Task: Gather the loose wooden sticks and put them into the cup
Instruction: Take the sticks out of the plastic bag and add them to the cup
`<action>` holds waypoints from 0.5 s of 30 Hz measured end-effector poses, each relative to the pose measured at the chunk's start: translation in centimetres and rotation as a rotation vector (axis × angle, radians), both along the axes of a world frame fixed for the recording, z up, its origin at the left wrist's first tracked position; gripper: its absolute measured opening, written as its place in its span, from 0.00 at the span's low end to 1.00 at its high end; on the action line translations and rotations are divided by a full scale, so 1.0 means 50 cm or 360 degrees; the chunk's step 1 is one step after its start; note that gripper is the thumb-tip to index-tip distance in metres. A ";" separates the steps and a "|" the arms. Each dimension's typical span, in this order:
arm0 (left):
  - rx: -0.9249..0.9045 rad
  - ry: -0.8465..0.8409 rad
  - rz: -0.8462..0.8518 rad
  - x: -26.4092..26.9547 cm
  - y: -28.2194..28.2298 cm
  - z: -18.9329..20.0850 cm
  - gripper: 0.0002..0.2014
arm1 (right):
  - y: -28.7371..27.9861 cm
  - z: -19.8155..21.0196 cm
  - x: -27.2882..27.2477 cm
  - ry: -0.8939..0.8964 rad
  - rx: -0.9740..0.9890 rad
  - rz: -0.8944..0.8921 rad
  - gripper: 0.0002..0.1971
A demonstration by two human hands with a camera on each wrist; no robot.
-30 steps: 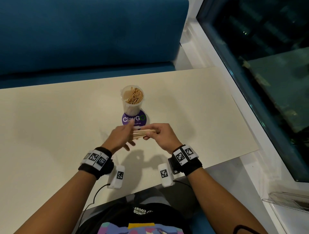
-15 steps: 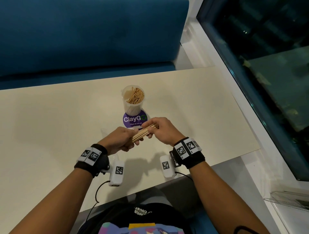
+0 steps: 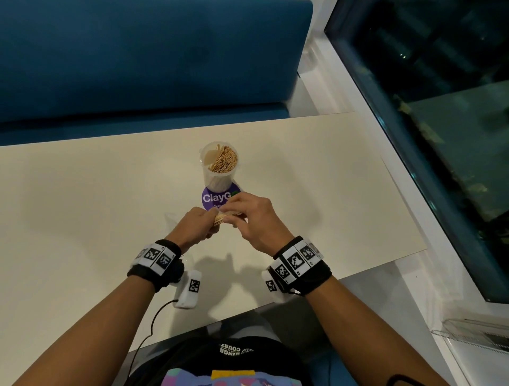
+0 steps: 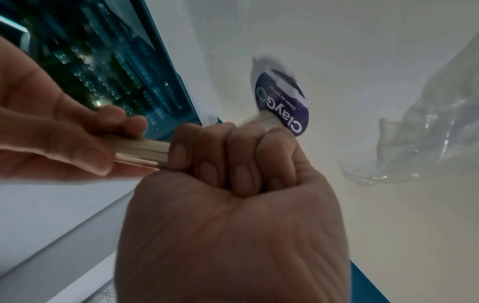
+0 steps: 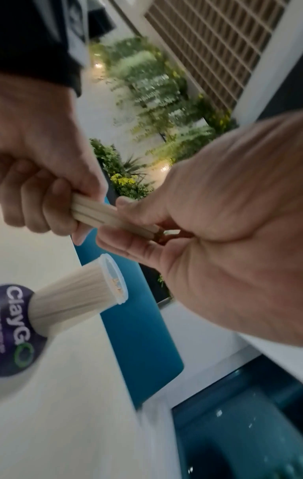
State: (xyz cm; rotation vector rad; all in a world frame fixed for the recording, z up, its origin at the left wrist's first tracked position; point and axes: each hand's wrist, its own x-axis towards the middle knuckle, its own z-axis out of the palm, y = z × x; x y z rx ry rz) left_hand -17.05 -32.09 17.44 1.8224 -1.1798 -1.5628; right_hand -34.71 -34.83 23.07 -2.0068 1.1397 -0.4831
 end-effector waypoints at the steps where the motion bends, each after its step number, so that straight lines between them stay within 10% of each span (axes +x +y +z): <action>1: 0.0031 0.0043 0.0008 0.005 -0.002 0.000 0.26 | 0.001 0.000 0.004 -0.0050 0.0037 -0.0059 0.10; 11: 0.0017 0.0527 0.0704 0.040 -0.053 0.009 0.27 | -0.118 0.094 0.011 -0.0002 0.0256 -0.0479 0.07; 15: -0.0143 -0.0048 0.0673 0.064 -0.099 -0.015 0.16 | -0.218 0.132 0.018 -0.0107 0.0020 -0.0689 0.07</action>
